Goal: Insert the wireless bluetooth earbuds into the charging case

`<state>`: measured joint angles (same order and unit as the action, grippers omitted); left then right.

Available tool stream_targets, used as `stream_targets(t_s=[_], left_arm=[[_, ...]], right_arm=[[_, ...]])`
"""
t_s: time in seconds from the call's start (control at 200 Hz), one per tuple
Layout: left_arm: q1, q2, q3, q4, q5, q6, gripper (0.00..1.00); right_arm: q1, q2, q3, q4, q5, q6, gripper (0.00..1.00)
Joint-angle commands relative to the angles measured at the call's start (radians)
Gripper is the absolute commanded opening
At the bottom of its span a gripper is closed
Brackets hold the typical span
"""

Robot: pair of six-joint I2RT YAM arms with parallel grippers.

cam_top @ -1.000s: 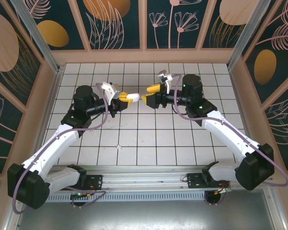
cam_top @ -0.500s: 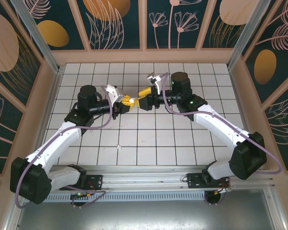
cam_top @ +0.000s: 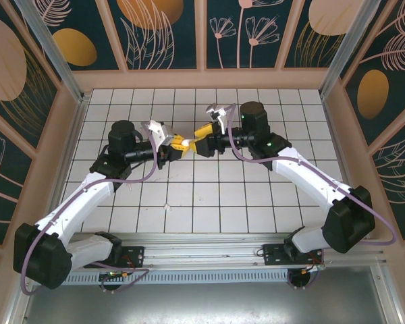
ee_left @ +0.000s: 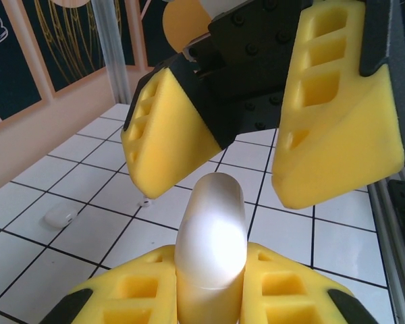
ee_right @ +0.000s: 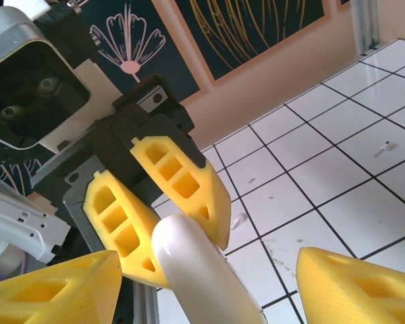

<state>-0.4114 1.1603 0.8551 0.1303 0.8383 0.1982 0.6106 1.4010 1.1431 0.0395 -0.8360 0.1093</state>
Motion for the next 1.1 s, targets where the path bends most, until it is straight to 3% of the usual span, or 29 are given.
stream_targets(t_s=[0.0,0.165,0.46,0.505,0.636,0.756,0.866,1.096], left_arm=[[-0.004,-0.022,-0.001,0.021,0.074,0.001,0.0],[-0.003,-0.015,0.035,-0.022,0.115,-0.009,0.0],[0.0,0.018,0.074,-0.061,0.187,-0.043,0.0],[0.001,0.026,0.083,-0.063,0.2,-0.05,0.0],[0.0,0.043,0.1,-0.078,0.224,-0.055,0.0],[0.0,0.041,0.105,-0.089,0.214,-0.049,0.01],[0.0,0.033,0.102,-0.085,0.205,-0.056,0.12],[0.01,0.016,0.105,-0.152,0.185,0.002,0.55]], right_arm=[[0.009,-0.005,-0.013,-0.008,-0.07,-0.031,0.68],[0.009,-0.008,-0.003,-0.044,-0.124,-0.046,0.6],[0.025,-0.006,0.008,-0.137,-0.1,-0.103,0.57],[0.029,0.003,0.022,-0.164,-0.095,-0.119,0.52],[0.03,0.016,0.045,-0.194,-0.081,-0.129,0.27],[0.029,0.009,0.047,-0.192,-0.077,-0.14,0.13],[0.029,-0.002,0.044,-0.192,-0.068,-0.149,0.07],[0.026,-0.038,0.026,-0.185,-0.037,-0.167,0.04]])
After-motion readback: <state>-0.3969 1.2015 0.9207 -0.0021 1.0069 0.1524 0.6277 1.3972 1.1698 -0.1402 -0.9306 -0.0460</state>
